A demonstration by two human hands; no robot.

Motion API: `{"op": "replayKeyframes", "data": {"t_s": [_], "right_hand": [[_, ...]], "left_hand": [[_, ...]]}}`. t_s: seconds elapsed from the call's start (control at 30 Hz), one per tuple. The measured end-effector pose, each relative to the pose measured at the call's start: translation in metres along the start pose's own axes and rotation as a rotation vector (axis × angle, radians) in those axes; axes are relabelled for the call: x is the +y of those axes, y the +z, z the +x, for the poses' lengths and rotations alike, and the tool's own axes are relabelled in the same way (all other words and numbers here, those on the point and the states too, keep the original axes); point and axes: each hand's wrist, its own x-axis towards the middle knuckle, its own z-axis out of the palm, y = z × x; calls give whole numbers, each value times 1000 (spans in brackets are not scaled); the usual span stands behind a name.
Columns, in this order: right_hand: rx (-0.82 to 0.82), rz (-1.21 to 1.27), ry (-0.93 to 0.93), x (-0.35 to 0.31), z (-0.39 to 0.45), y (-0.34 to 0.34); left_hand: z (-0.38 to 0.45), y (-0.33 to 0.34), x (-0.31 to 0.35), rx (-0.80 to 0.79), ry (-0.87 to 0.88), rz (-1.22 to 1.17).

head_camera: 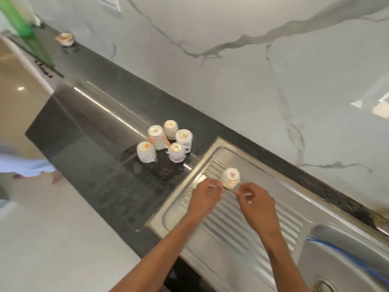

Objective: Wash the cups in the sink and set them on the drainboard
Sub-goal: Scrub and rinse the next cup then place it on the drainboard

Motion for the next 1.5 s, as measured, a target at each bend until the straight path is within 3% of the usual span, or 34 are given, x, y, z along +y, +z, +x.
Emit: {"op": "replayKeyframes", "data": {"t_s": [0.1, 0.23, 0.43, 0.7, 0.93, 1.07, 1.27, 1.37, 1.5], "right_hand": [[-39, 92, -86, -54, 41, 55], [-54, 138, -51, -96, 90, 104], [-121, 104, 50, -109, 130, 142], [-194, 123, 63, -98, 150, 160], [-108, 214, 55, -93, 141, 156], [-87, 208, 8, -69, 116, 140], [-219, 271, -10, -5, 46, 77], [-202, 443, 89, 44, -1, 24], [-29, 592, 222, 125, -64, -50]], "left_hand": [[22, -52, 0, 221, -12, -28], [58, -98, -8, 444, -45, 53], [103, -116, -15, 404, -12, 263], [135, -115, -22, 345, 74, 321], [122, -114, -25, 368, 202, 323], [90, -121, -23, 202, 205, 340], [36, -101, 3, -160, 216, 363], [12, -52, 10, -355, 229, 374], [-27, 58, 15, -540, 218, 348]]}}
